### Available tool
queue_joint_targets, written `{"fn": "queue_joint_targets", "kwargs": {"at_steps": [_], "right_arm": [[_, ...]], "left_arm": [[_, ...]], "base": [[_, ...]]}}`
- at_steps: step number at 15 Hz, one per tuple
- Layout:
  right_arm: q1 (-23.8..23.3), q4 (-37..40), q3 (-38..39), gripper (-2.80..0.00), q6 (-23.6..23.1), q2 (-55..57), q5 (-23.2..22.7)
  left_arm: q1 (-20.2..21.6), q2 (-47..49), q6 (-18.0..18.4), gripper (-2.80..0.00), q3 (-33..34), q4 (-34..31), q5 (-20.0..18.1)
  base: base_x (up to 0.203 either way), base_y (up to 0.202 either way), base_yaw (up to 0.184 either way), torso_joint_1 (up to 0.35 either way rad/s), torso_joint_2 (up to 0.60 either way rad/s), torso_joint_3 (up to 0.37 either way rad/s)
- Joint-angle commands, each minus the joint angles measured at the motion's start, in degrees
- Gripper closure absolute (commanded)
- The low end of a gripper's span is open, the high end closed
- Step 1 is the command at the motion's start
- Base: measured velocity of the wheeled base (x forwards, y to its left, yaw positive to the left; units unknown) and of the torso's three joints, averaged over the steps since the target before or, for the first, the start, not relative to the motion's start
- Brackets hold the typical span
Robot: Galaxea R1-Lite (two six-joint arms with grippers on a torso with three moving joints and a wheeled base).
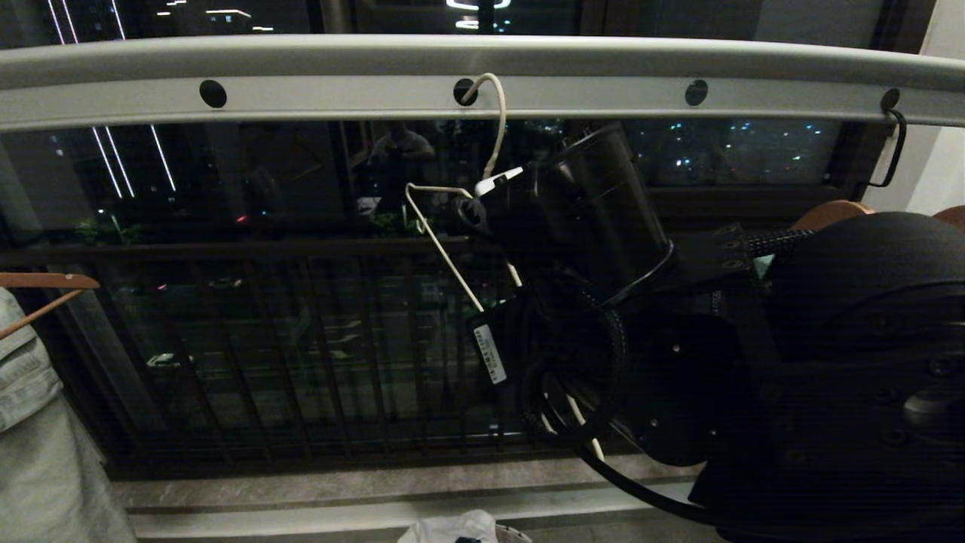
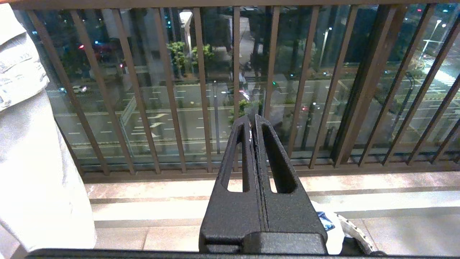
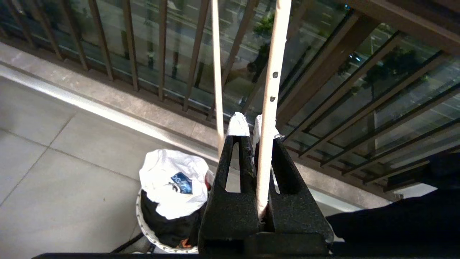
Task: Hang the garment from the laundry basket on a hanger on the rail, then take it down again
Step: Pick up the clothes rack on the clothesline
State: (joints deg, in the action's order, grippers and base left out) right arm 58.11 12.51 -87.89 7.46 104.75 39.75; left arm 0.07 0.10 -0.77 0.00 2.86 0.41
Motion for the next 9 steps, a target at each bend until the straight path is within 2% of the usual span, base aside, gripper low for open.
{"fn": "queue_joint_targets", "kwargs": {"at_steps": [1, 9], "right_arm": [[0.9, 0.1, 0.1, 0.0, 0.0, -0.8, 0.2], [2.0, 0.1, 2.5, 0.0, -0.3, -4.5, 1.6]], "left_arm": [[0.0, 0.0, 0.0, 0.0, 0.9, 0.0, 0.0], [0.0, 0.0, 0.0, 0.0, 0.9, 0.0, 0.0]], "base": [[0.0, 0.0, 0.0, 0.0, 0.0, 0.0], [0.0, 0.0, 0.0, 0.0, 0.0, 0.0]]}}
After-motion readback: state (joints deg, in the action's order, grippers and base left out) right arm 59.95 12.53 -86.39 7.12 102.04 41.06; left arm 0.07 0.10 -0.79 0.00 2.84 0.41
